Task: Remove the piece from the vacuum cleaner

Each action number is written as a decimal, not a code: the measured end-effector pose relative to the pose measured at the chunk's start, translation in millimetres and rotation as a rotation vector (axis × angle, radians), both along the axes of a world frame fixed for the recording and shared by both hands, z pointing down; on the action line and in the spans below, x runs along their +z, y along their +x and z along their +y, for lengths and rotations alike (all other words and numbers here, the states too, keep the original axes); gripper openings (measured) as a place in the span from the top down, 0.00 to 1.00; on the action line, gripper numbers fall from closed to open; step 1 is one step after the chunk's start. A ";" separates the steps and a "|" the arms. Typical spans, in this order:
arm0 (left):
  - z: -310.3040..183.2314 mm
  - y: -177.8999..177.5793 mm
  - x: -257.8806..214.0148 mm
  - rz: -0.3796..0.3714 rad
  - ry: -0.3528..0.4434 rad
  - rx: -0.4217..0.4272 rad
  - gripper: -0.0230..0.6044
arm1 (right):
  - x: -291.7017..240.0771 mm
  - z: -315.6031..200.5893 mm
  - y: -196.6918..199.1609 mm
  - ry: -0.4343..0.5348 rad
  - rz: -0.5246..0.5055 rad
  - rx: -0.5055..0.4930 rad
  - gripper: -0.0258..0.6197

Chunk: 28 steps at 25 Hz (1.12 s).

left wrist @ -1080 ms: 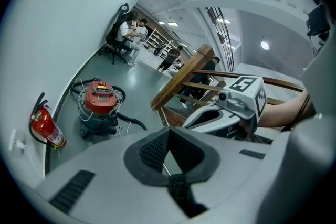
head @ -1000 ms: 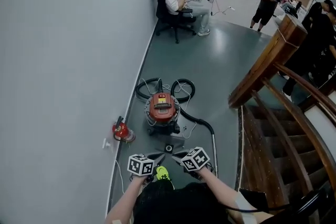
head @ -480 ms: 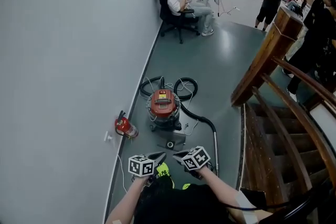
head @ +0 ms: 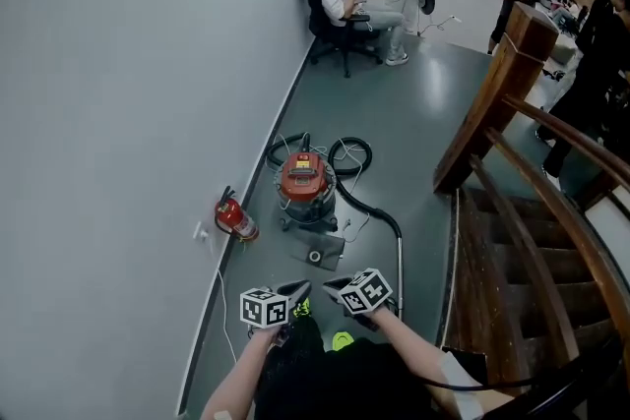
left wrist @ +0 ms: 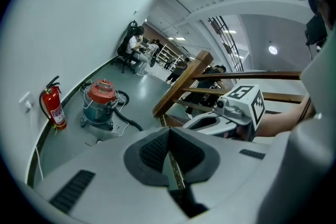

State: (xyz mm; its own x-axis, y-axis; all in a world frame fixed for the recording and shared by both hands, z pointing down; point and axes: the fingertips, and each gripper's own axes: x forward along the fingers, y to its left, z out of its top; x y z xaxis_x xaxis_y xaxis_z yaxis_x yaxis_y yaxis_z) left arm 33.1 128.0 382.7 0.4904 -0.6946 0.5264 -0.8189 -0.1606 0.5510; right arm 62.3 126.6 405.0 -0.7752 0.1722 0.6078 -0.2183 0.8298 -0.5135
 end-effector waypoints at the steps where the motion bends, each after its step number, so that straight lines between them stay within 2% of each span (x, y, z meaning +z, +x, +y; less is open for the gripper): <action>1: 5.2 6.4 0.5 0.002 0.002 -0.008 0.95 | 1.4 3.7 6.5 0.001 -0.001 0.001 0.93; 6: 28.8 36.2 -2.0 0.002 0.006 -0.027 0.95 | 1.3 22.2 31.3 -0.016 -0.018 0.021 0.93; 12: 34.7 55.4 -7.4 -0.023 0.006 -0.007 0.95 | -4.8 32.6 35.9 -0.037 -0.063 0.026 0.93; 19: 25.6 54.4 -13.9 -0.086 0.010 0.033 0.95 | -17.3 25.0 35.8 -0.036 -0.092 0.039 0.93; 23: 22.8 48.8 -16.5 -0.066 0.025 0.008 0.95 | -19.4 18.8 34.1 -0.038 -0.101 0.076 0.93; 28: 19.2 33.4 -23.7 -0.117 0.059 -0.023 0.95 | -33.2 15.5 22.1 -0.038 -0.116 0.063 0.93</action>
